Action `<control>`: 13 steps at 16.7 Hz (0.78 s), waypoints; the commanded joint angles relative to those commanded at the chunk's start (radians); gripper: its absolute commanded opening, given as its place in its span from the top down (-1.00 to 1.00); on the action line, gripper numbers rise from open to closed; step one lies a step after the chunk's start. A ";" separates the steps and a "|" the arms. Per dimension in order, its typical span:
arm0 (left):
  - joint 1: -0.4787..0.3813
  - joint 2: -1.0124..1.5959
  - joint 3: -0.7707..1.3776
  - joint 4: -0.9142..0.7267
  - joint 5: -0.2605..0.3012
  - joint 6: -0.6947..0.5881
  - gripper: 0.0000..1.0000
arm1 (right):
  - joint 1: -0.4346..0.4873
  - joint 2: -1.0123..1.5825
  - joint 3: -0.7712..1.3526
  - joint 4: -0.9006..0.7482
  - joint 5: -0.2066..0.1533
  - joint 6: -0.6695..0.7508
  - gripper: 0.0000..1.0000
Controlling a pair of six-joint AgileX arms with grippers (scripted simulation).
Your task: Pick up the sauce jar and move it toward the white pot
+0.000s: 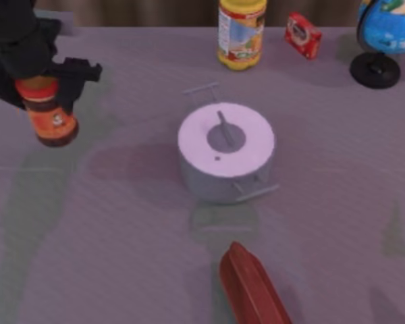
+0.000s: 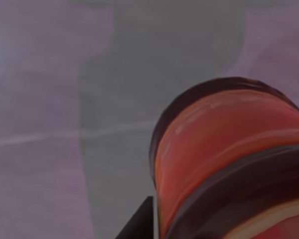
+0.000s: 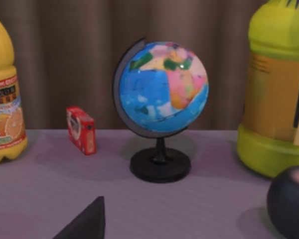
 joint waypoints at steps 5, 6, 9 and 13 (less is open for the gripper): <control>-0.116 -0.009 -0.088 0.089 -0.029 -0.265 1.00 | 0.000 0.000 0.000 0.000 0.000 0.000 -1.00; -0.128 -0.011 -0.097 0.099 -0.032 -0.288 1.00 | 0.000 0.000 0.000 0.000 0.000 0.000 -1.00; -0.136 -0.013 -0.103 0.107 -0.035 -0.303 1.00 | 0.000 0.000 0.000 0.000 0.000 0.000 -1.00; -0.132 -0.006 -0.114 0.122 -0.033 -0.299 1.00 | 0.000 0.000 0.000 0.000 0.000 0.000 -1.00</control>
